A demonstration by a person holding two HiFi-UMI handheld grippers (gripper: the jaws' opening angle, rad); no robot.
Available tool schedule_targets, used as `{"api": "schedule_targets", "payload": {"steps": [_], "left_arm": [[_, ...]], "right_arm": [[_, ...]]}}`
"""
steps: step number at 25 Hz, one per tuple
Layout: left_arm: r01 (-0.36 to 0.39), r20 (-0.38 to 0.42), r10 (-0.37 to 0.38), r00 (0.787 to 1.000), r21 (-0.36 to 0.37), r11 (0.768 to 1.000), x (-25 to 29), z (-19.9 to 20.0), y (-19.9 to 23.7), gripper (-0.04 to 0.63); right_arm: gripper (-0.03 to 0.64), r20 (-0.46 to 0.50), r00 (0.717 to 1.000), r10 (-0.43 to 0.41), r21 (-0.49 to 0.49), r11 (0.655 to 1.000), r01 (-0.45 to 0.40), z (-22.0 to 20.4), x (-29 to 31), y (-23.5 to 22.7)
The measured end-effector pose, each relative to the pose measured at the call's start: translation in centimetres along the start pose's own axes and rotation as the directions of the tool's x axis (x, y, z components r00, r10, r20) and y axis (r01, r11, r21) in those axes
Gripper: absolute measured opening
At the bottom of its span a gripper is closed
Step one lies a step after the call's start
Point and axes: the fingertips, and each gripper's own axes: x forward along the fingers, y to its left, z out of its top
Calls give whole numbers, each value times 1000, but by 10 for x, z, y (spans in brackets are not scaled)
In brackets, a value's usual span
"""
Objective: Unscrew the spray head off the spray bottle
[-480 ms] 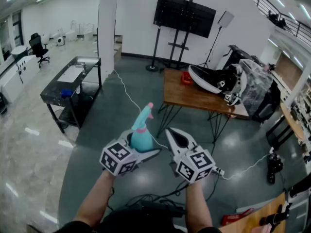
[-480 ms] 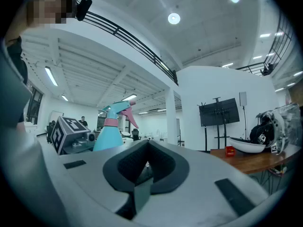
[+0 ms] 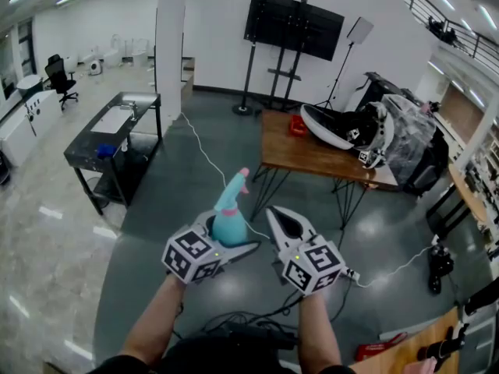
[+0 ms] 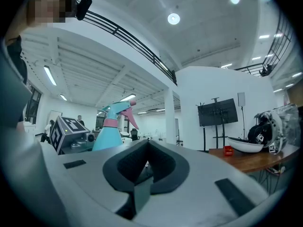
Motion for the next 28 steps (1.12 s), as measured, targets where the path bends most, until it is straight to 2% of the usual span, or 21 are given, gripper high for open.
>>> {"api": "schedule_targets", "payload": {"steps": [5,12,16,22,28], "left_arm": [[2,-7,-2,1000,3,1000,0,0,-3,436],[-17,-42,18,999,27,999,2,-6,-2,436],[-38,-54,40,998,43,998,2,-6,-2,436],[-85,-80,92,993,76,993,6,-10,-2,436],[-119,-126,138,982,145,982,7,-19,-1,436]], "right_arm": [[11,13,1000,19,6,1000,-19,5,-3,5],[14,58,983,177,87,980,-181,26,-4,43],[141,50,967,248,81,965,-251,34,0,66],[160,-1,969,245,62,968,-245,27,8,75],[158,-11,972,234,63,971,-233,21,11,71]]}}
